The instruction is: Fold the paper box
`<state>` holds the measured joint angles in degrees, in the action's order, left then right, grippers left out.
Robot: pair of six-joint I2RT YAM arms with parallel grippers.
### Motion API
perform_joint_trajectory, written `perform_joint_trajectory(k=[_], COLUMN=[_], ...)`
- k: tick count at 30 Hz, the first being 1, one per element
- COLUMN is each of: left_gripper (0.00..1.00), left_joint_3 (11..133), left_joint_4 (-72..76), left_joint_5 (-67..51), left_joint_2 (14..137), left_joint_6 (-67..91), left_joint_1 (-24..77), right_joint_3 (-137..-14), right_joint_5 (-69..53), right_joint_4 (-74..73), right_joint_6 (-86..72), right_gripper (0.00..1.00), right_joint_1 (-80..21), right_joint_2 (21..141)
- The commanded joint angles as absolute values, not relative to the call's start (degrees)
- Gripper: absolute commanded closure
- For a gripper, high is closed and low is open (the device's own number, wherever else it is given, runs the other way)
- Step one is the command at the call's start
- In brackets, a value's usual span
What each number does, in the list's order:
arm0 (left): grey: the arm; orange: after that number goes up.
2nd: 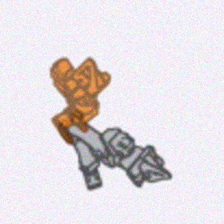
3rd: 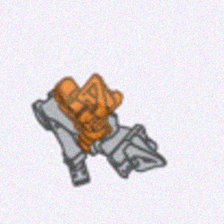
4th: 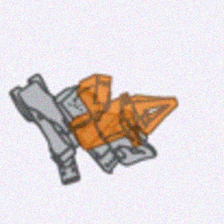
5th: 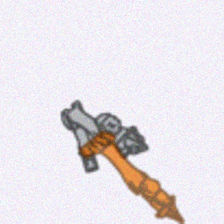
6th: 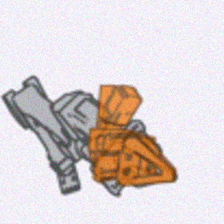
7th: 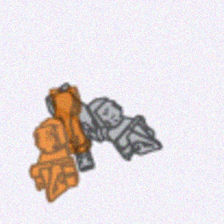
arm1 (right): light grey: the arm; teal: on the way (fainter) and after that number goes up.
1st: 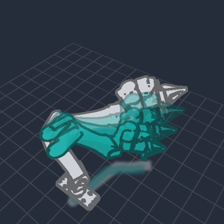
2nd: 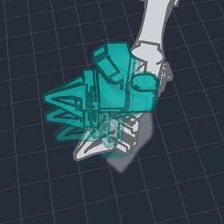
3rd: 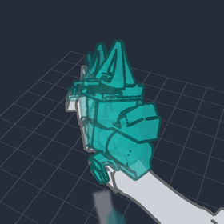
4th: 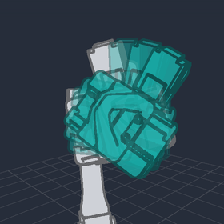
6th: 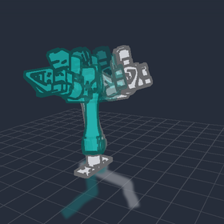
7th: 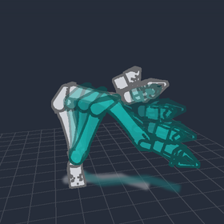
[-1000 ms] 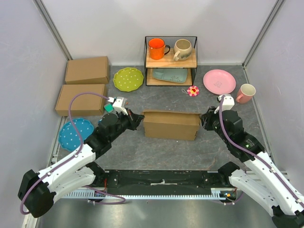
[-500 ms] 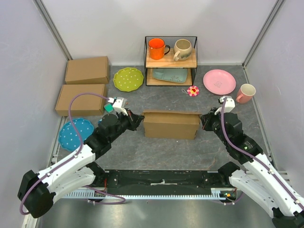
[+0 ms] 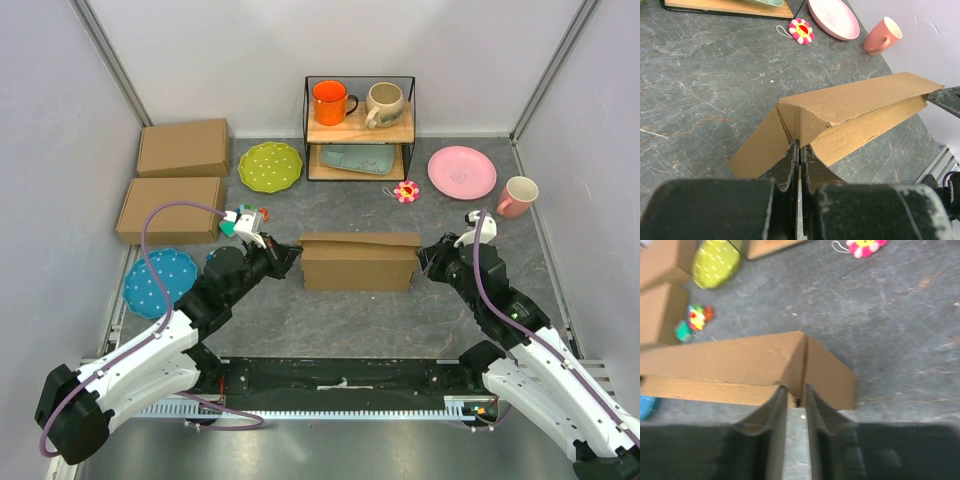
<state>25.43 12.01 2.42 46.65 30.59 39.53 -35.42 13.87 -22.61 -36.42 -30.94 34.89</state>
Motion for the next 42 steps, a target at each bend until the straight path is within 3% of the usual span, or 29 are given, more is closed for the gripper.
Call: perform_joint_trajectory(k=[1,3,10,24,29,42], left_gripper=[0.98,0.98,0.98,0.98,0.98,0.98], left_joint_3=[24.52,24.96,24.79,25.66,26.19,26.72], left_joint_4=[5.80,5.54,5.36,5.01,5.01,4.31], left_joint_5=[2.90,2.99,3.60,3.69,3.69,3.78], left_joint_2=[47.64,47.64,47.37,47.81,48.25,48.16], left_joint_6=[30.32,29.97,29.53,29.80,29.79,29.36], left_joint_1=[39.64,39.64,39.64,39.64,39.64,39.64], right_joint_3=[-40.75,-43.49,-51.67,-47.64,-46.67,-44.47], right_joint_5=[15.46,15.30,14.24,10.99,8.53,8.61], right_joint_4=[-32.34,-33.48,-33.22,-31.29,-31.90,-33.49], right_joint_6=[-35.86,-32.54,-27.60,-28.31,-27.51,-26.54], right_gripper=[0.62,0.52,0.43,0.49,0.57,0.51], right_joint_1=[-30.94,-30.94,-30.94,-30.94,-30.94,-30.94], right_joint_2=[34.19,33.84,36.56,36.83,36.82,37.35])
